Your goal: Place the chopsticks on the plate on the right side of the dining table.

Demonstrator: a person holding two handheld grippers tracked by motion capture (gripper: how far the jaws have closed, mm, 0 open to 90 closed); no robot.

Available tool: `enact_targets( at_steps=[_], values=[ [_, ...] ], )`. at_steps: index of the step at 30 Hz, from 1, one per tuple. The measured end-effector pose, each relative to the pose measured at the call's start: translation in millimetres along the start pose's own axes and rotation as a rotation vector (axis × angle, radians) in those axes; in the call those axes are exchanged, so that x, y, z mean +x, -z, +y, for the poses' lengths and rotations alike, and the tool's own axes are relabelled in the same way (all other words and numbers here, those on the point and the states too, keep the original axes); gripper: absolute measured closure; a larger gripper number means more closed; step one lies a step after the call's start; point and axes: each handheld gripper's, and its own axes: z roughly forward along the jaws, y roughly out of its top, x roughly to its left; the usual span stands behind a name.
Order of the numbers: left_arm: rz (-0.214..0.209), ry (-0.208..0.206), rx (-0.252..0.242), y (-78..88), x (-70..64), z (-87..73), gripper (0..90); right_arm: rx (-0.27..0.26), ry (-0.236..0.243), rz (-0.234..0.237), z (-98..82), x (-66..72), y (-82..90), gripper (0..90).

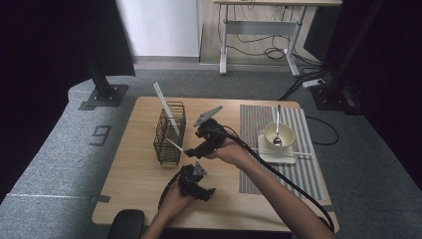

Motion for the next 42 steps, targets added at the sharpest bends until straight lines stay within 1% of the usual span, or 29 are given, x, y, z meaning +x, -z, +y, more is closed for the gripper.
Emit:
enact_targets(
  at_steps=[2,3,5,8,10,11,12,13,15,19,20,21,23,25,26,30,32,34,36,42],
  values=[
    [-0.001,0.000,-0.002,-0.1,0.0,-0.1,0.0,-0.006,0.005,0.007,2.3,1.2,-4.8,15.5],
    [-0.002,0.000,-0.002,-0.1,0.0,-0.1,0.0,0.000,0.005,0.007,3.2,1.9,-7.5,15.6],
    [-0.001,0.000,0.000,-0.1,-0.1,0.0,0.0,0.010,0.016,-0.007,5.1,3.2,-13.3,16.9],
    [0.000,-0.002,0.001,0.0,0.1,0.0,0.0,0.020,0.023,-0.014,7.8,6.0,-21.1,20.0],
    [-0.001,-0.002,0.000,0.0,0.1,0.0,0.0,0.013,0.019,-0.008,8.3,7.0,-25.1,24.7],
    [-0.002,-0.005,0.002,0.2,0.3,0.0,0.0,0.016,0.010,-0.005,8.4,7.0,-26.9,25.2],
    [-0.002,-0.002,-0.001,0.0,0.1,-0.1,0.0,0.022,-0.001,-0.013,8.7,7.2,-29.1,25.3],
    [-0.002,0.000,-0.003,-0.2,0.0,-0.2,0.0,0.026,-0.001,-0.022,9.1,7.9,-31.0,26.8],
    [-0.002,-0.002,0.000,0.1,0.1,-0.1,0.0,0.029,0.006,-0.027,10.2,9.5,-33.4,32.0],
    [-0.003,-0.003,-0.001,0.1,0.2,-0.2,0.0,0.032,0.002,-0.027,11.6,12.7,-37.4,41.3],
    [-0.003,-0.003,0.000,0.1,0.2,-0.1,0.0,0.032,0.002,-0.026,11.7,13.3,-38.0,45.0],
    [-0.003,-0.003,0.000,0.1,0.2,-0.1,0.0,0.035,0.007,-0.019,11.7,13.7,-38.2,49.1],
    [-0.004,-0.005,0.000,0.1,0.4,-0.2,0.0,0.034,0.015,-0.013,11.4,14.8,-38.9,52.8],
    [-0.003,-0.003,0.000,0.1,0.2,-0.2,0.0,0.037,0.021,-0.008,11.7,16.8,-38.6,58.6],
    [-0.003,-0.003,0.000,0.0,0.2,-0.2,0.0,0.039,0.027,-0.013,11.8,18.3,-38.4,59.5],
    [-0.004,-0.005,0.000,0.2,0.4,-0.2,0.0,0.046,0.070,-0.069,12.7,24.7,-35.8,63.3],
    [-0.005,-0.004,0.000,0.2,0.3,-0.2,0.0,0.040,0.093,-0.101,13.2,27.3,-33.8,66.3],
    [-0.004,-0.005,0.000,0.2,0.3,-0.2,0.0,0.037,0.110,-0.122,14.6,28.5,-31.2,68.5],
    [-0.004,-0.005,0.000,0.2,0.4,-0.2,0.0,0.037,0.113,-0.136,15.7,28.2,-28.4,69.9],
    [-0.004,-0.003,-0.001,0.2,0.2,-0.3,0.0,0.026,0.099,-0.177,17.8,22.4,-19.6,74.1]
  ],
)
